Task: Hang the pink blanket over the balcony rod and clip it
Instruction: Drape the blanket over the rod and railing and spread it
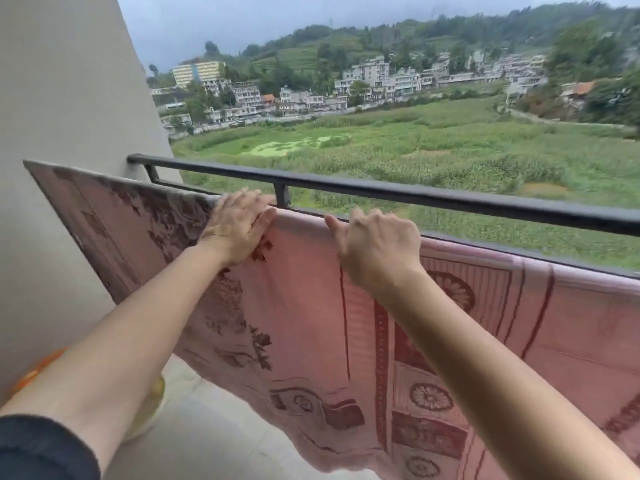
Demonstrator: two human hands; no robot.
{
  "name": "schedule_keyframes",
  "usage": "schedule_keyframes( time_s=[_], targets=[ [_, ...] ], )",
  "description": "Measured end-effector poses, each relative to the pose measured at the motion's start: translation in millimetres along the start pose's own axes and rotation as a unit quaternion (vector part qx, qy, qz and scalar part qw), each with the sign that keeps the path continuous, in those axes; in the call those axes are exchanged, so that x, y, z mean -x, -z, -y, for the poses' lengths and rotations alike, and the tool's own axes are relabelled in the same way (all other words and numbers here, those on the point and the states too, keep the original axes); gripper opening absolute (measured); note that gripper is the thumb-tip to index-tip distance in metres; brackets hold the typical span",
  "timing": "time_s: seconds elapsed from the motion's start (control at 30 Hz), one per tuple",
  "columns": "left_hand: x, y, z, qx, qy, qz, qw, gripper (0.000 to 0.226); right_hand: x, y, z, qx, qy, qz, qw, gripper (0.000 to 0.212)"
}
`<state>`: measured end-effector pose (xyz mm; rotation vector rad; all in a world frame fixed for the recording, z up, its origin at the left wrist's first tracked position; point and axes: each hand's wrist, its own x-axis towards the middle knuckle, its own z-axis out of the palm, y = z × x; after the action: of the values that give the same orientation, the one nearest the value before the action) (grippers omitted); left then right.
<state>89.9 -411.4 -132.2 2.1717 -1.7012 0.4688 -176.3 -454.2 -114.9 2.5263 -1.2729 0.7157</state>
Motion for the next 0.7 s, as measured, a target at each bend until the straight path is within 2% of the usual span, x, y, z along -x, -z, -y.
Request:
schedule_keyframes(
  time_s=[0.1, 0.23, 0.4, 0.5, 0.7],
  targets=[
    [-11.0, -1.6, 47.7, 0.019, 0.013, -0.048, 0.999, 0.081, -27.5, -12.9, 30.7, -0.006, 0.027, -0.001, 1.000, 0.058],
    [-18.2, -12.0, 91.6, 0.008, -0.002, -0.051, 0.999, 0.077, -52.8, -25.7, 74.3, -0.005, 0.103, 0.014, 0.995, 0.036],
    [-36.8, -18.7, 165.2, 0.029, 0.052, -0.070, 0.996, 0.083, -91.4, -62.9, 135.9, -0.003, 0.074, 0.009, 0.997, 0.054],
    [-43.0, -26.1, 190.1, 0.022, 0.028, -0.077, 0.996, 0.075, -103.2, -70.8, 148.6, -0.018, 0.057, 0.006, 0.998, 0.053],
    [-62.6, -29.7, 318.2, 0.034, 0.012, -0.073, 0.997, 0.077, -153.0, -97.6, 243.0, 0.026, 0.037, -0.021, 0.999, 0.055]
  ],
)
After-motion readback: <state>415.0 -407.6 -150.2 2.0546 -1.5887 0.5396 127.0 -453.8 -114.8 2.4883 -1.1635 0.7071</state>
